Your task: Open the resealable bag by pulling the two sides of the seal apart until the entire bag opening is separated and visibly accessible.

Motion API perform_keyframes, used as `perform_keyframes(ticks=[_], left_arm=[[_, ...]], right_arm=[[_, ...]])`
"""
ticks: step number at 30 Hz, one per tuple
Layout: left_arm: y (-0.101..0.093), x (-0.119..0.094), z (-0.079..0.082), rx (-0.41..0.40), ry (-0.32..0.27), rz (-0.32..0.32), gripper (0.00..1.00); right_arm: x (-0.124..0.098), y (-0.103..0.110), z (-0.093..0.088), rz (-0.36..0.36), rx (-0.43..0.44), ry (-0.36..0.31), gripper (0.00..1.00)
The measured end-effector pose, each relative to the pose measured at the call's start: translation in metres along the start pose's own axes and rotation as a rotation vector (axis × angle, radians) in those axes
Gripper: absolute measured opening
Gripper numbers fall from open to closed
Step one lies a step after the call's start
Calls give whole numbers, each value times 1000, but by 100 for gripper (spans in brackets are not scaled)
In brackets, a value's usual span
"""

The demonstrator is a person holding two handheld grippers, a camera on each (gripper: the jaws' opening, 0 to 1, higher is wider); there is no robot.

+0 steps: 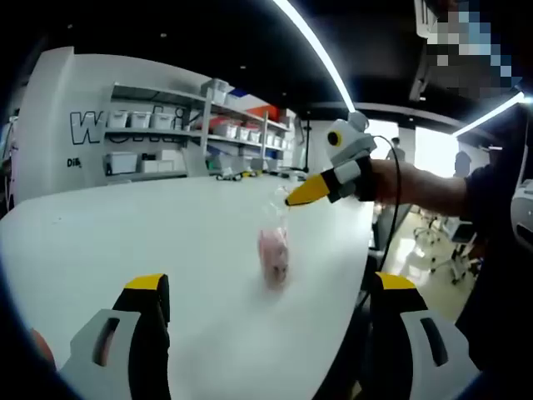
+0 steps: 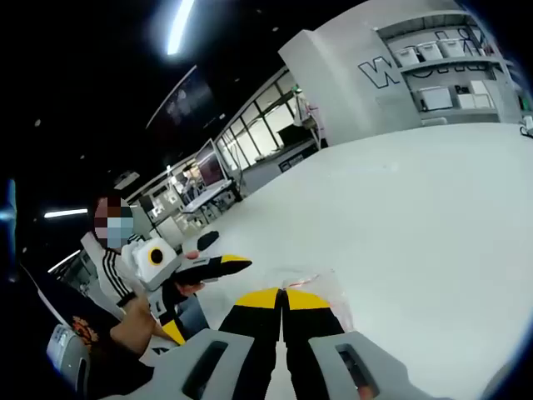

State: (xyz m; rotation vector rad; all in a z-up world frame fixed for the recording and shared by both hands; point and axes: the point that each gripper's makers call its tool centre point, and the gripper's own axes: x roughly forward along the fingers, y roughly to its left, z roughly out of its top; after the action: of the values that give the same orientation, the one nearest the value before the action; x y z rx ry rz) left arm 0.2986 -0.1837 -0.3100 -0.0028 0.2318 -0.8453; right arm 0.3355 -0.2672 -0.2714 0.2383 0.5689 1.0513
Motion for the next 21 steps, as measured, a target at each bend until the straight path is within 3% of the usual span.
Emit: perform_keyframes(ticks=[14, 21], left_arm=[[6, -3, -4, -6, 0, 18, 99], [9, -4, -6, -7, 3, 31, 99]], right_arm=[[3, -1, 3, -1, -1, -2, 0], [8, -3, 14, -1, -15, -7, 0]])
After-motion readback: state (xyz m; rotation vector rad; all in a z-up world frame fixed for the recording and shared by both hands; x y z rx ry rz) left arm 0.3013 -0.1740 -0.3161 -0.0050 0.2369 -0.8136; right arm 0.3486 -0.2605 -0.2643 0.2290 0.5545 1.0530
